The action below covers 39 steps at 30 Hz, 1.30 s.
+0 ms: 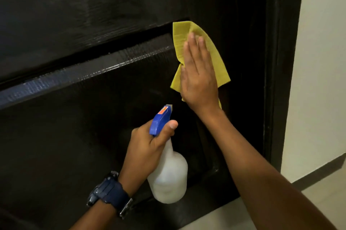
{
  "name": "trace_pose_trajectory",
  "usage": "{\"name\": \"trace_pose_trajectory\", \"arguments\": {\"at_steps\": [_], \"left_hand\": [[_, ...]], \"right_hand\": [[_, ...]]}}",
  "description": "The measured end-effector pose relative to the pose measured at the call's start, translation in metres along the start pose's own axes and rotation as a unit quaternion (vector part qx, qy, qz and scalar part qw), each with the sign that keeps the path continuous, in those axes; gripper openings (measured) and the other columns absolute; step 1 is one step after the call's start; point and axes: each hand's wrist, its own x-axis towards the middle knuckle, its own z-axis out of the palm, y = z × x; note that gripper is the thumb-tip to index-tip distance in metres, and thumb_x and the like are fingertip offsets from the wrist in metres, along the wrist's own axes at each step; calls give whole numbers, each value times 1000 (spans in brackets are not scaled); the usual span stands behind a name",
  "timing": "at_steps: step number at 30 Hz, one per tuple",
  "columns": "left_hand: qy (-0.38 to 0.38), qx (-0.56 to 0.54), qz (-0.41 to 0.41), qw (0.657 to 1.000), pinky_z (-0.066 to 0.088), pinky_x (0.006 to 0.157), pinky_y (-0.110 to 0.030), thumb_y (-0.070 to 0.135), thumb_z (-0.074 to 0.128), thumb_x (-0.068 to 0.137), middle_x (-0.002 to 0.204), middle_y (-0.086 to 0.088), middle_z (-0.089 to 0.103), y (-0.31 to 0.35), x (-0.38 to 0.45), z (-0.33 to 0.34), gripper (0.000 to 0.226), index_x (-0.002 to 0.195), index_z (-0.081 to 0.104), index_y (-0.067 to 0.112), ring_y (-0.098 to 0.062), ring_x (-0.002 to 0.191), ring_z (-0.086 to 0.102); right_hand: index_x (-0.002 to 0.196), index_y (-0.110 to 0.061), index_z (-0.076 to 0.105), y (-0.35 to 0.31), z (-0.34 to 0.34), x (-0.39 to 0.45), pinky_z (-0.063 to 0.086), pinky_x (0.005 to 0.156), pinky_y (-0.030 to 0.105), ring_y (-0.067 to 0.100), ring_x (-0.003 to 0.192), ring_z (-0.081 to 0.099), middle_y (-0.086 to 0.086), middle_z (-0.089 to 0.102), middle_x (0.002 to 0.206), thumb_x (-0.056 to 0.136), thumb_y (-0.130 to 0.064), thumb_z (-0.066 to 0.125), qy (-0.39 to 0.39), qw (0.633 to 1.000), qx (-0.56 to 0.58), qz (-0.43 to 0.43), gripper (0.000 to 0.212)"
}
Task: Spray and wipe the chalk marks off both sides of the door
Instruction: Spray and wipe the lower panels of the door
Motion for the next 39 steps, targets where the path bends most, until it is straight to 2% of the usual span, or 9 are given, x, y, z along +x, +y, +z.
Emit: {"name": "trace_pose_trajectory", "arguments": {"at_steps": [3,8,10,15,19,25,32,36,39], "left_hand": [[15,5,-1,1000,56,74,-53,88,44,78,80,3,74,-2,5,-1,68,83,71,26,-17,70,71],[-8,-3,-6,1000,58,77,-51,76,49,83,85,3,75,1,12,5,59,88,72,23,-17,73,72],[-46,6,-7,999,57,77,-50,69,50,85,84,1,74,-1,8,12,52,88,72,22,-17,73,71],[-61,-6,-23,998,59,79,-50,75,51,81,86,3,75,-13,2,19,57,90,72,23,-17,75,72],[-53,1,-10,999,59,77,-50,87,47,77,85,1,75,-17,0,16,70,90,72,23,-18,73,72],[-99,37,19,994,53,74,-56,92,45,73,79,-18,69,-19,-12,12,91,89,69,6,-36,71,67],[-175,48,19,983,53,79,-57,88,51,74,84,-12,72,-27,-11,8,75,97,71,19,-32,78,68],[-198,41,18,979,53,79,-57,88,51,74,87,-18,70,-32,-10,6,82,98,71,12,-36,80,67],[-206,44,17,977,52,78,-52,89,50,73,86,-18,70,-38,-12,3,87,97,70,7,-34,78,67]], "right_hand": [[148,3,41,10,6,-45,23,122,53,38,150,24,21,36,157,100,-1,52,13,999,-33,-6,50],[160,-21,16,54,-17,-224,2,126,47,31,154,9,0,7,169,80,0,66,-180,968,-172,-21,96],[156,-24,21,67,-28,-257,1,126,48,34,148,21,-1,12,165,81,-4,59,-235,953,-187,-40,87],[152,-14,31,44,-28,-279,12,122,53,38,142,30,4,23,161,86,-9,40,-320,928,-183,51,67],[140,-17,48,28,-41,-291,46,103,52,37,129,49,10,51,140,73,-6,71,-399,890,-142,167,72],[144,-26,47,40,-78,-288,45,103,35,21,130,40,0,40,144,97,-8,53,-531,803,-62,263,51],[131,-18,60,56,-96,-270,48,94,41,22,114,48,4,55,125,92,-11,63,-305,873,-23,381,40],[122,-7,56,42,-96,-266,43,85,38,21,108,44,9,55,117,92,-14,67,-126,851,-42,507,33],[113,-4,57,38,-90,-267,39,84,36,28,106,51,13,55,112,94,-14,65,-100,852,-55,512,22]]}}
